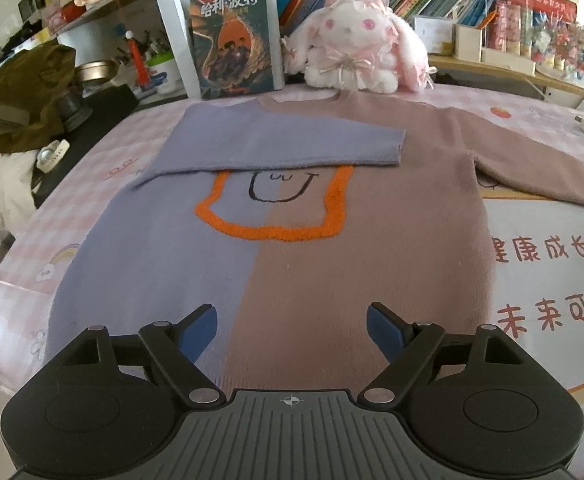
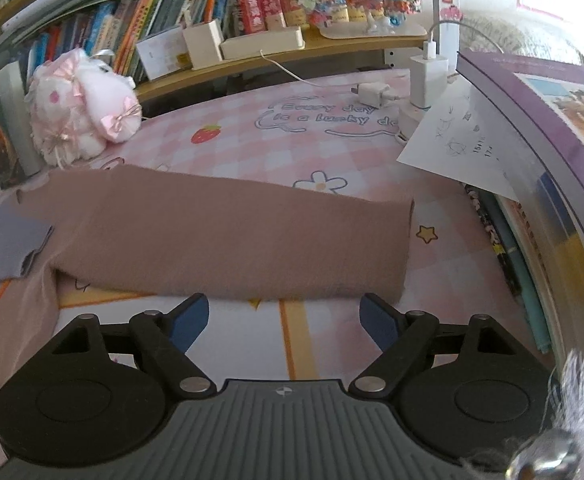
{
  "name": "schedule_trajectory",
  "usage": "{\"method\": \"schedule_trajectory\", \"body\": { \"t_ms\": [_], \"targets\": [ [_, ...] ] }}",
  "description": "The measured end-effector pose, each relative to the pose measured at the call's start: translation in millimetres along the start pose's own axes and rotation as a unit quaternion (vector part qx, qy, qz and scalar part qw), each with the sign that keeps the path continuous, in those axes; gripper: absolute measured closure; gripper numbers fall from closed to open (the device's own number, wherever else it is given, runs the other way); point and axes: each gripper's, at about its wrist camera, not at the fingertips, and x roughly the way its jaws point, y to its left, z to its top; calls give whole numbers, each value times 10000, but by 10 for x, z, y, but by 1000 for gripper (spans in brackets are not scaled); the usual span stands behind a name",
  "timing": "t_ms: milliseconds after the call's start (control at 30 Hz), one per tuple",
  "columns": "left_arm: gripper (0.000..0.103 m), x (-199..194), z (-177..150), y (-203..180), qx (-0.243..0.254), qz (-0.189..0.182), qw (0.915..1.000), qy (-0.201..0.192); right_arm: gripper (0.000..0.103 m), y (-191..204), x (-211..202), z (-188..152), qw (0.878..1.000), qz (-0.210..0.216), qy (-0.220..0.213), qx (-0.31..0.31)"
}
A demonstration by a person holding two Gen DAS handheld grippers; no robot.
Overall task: Fold clothes
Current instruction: 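Move the open right gripper over to the pink sleeve cuff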
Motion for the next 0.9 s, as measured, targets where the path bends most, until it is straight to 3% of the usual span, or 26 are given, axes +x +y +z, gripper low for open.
{"method": "schedule_trajectory", "body": {
  "t_ms": [400,567,733,833,900],
  "targets": [
    [19,-16,1,-83,45,125,9998,114,22,-183,81,59,9991,193,74,363],
    [19,-6,-9,-121,121,123,9997,173,34,-235,145,124,9965,568,-16,608],
    [19,-8,-5,-144,185,137,9996,187,43,-348,265,233,9875,898,-175,1287],
    [19,-17,-8,-139,208,168,9995,174,43,-409,247,321,9878,308,-430,1463],
    [19,-17,-8,-123,176,190,9995,178,42,-429,261,322,9874,324,-435,1485]
  ]
}}
